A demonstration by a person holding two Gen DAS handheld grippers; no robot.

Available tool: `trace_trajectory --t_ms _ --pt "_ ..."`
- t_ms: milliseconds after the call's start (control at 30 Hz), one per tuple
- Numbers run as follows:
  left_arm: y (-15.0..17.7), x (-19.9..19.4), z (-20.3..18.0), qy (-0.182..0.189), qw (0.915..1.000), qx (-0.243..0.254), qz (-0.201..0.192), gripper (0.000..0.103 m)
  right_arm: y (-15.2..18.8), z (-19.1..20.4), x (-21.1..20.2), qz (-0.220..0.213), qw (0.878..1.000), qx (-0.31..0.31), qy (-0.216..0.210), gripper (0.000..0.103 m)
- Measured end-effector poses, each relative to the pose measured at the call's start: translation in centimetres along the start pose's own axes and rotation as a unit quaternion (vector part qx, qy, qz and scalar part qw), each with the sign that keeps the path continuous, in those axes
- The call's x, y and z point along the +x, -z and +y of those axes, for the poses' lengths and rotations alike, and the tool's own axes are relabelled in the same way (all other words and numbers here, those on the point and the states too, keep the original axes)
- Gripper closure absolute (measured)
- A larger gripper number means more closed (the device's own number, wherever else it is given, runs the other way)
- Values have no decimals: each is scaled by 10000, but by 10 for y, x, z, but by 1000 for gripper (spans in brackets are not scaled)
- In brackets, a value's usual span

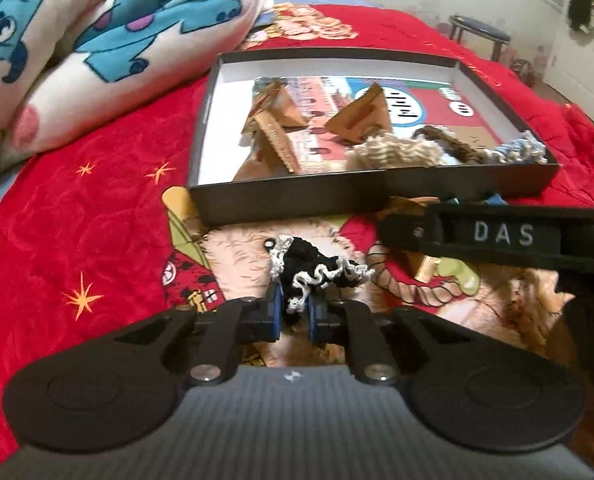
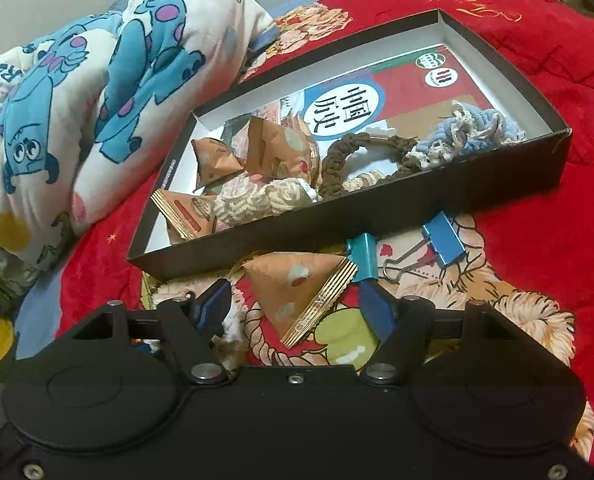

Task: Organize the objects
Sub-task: 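Grasp the black-and-white scrunchie with the left gripper while the right grasps a brown candy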

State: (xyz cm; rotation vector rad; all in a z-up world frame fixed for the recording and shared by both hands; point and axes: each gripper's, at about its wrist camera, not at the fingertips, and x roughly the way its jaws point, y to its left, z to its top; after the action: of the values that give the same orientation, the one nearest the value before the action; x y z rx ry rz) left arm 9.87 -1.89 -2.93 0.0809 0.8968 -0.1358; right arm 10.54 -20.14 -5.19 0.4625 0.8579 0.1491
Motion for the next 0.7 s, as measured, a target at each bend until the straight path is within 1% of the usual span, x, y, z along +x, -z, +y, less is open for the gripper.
trace_trajectory --t_ms 67,167,200,267,333,367,433,567,700 --pt "-1 3 1 -21 10000 -56 39 87 2 2 0 -33 9998 -75 155 46" --pt "-2 4 -3 -148 9999 34 -4 86 5 3 -2 -141 9995 -66 291 54" --pt "-2 5 -4 -177 9998 66 -15 86 7 4 -2 -177 9993 -73 324 54" --pt "-1 6 -5 -198 9998 64 -5 86 9 6 -3 -226 9988 -140 401 59" --pt "-1 5 -4 -196 9998 53 -2 86 11 8 -5 -247 9987 -156 409 63" --pt "-1 5 -4 -199 9998 47 0 86 12 9 -5 -246 9987 -165 403 67" --pt "-2 5 -4 -188 9998 11 10 86 13 11 -7 -234 9989 -176 373 73" --pt "-3 5 -2 -181 9998 -28 37 86 15 13 -8 -203 9989 -192 370 76" --pt "-3 4 -3 -191 9998 -27 37 86 14 11 -10 -161 9994 -52 317 77"
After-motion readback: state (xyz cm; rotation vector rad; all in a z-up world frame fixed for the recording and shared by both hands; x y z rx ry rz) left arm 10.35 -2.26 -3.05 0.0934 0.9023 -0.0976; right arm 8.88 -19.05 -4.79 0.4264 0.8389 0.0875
